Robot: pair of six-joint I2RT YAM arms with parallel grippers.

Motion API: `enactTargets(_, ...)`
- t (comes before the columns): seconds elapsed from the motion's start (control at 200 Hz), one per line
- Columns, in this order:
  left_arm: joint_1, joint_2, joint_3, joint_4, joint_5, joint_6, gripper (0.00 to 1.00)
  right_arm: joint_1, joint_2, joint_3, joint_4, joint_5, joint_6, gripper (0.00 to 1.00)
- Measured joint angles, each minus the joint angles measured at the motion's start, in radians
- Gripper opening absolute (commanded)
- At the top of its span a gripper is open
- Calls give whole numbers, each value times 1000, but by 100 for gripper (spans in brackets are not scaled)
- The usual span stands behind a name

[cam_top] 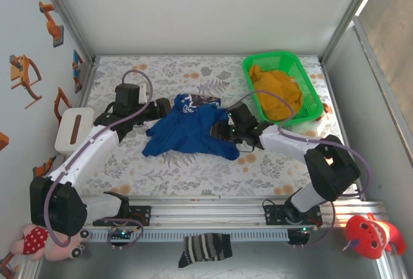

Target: Fold the inside-out t-shirt

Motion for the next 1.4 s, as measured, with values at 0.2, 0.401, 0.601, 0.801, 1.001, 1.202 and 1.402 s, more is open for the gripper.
enactTargets(0.2, 3, 0, -20, -2, 0, 0, 77, 0, 54, 48, 51, -28, 19, 0)
enactTargets(0.401, 34, -1, -26, -20, -7, -11, 78, -18, 21, 129, 9, -45, 2, 0)
enactTargets(0.601, 80, -1, -31, -42, -16, -32, 79, -62, -121, 283, -117, -16, -72, 0)
enactTargets(0.801, 89, 5, -40, -61, -24, -54, 80, -62, -155, 320, -145, -7, -114, 0)
enactTargets(1.001, 111, 82, -48, -128, -46, -90, 81, -78, -154, 267, -199, 17, -130, 0)
enactTargets(1.202, 121, 135, -113, -156, -49, -122, 80, -157, -265, 257, -259, 40, -145, 0)
enactTargets(1.402, 86, 149, -141, -161, -89, -119, 74, -175, -335, 262, -285, 42, -156, 0)
